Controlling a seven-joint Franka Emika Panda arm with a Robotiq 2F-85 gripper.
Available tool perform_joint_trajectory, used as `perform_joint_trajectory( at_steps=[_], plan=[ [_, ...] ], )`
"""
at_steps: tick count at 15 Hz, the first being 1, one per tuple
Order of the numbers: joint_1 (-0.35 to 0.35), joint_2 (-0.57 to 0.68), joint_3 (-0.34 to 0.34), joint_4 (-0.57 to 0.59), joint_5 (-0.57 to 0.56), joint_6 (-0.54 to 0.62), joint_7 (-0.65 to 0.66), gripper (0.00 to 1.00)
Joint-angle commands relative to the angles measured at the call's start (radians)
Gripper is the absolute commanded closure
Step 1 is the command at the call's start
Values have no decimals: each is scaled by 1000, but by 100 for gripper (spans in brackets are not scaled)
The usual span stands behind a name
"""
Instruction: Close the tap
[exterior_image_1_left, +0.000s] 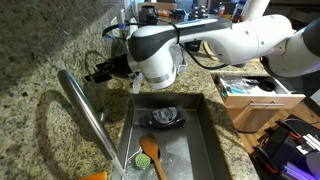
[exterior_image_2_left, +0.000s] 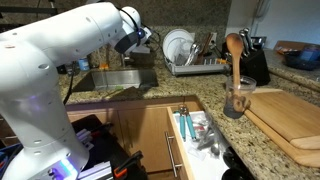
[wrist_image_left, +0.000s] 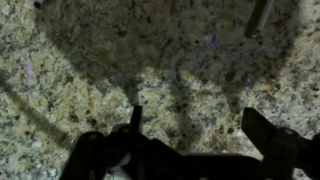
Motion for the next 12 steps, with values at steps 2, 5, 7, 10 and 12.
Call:
perform_joint_trajectory(
  at_steps=[2, 5, 7, 10, 12],
  plan=[
    [9, -25, -48, -14, 24, 84, 13, 0],
    [16, -39, -85, -23, 71, 146, 38, 0],
    [10, -5, -55, 0, 31, 120, 26, 0],
    [16, -28, -87, -12, 74, 140, 48, 0],
    [21, -49, -121, -29, 133, 160, 73, 0]
  ],
)
